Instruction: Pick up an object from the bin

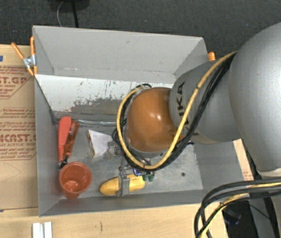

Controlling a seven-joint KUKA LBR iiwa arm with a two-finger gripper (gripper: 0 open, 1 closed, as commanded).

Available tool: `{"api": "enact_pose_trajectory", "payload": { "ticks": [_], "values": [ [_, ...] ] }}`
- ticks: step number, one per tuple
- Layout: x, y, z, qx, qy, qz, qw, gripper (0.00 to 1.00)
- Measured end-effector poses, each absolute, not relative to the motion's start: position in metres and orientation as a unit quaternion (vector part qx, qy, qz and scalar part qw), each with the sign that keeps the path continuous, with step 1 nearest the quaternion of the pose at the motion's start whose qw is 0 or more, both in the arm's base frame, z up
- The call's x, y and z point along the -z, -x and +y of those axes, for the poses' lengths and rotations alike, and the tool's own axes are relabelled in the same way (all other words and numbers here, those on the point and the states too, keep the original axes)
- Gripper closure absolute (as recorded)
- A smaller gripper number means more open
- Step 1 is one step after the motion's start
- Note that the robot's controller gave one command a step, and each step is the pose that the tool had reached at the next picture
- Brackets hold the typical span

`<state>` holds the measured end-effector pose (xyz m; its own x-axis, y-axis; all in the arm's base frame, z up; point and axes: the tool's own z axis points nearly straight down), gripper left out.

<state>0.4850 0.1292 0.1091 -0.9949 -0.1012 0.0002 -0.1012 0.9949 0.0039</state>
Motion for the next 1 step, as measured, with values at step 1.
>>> {"api": "enact_pose_trajectory", "payload": {
  "ticks": [1],
  "values": [
    [-0.0947, -0.4935, 0.0976, 0.002, 0.007, -1.0, 0.002, 1.0]
  ]
}}
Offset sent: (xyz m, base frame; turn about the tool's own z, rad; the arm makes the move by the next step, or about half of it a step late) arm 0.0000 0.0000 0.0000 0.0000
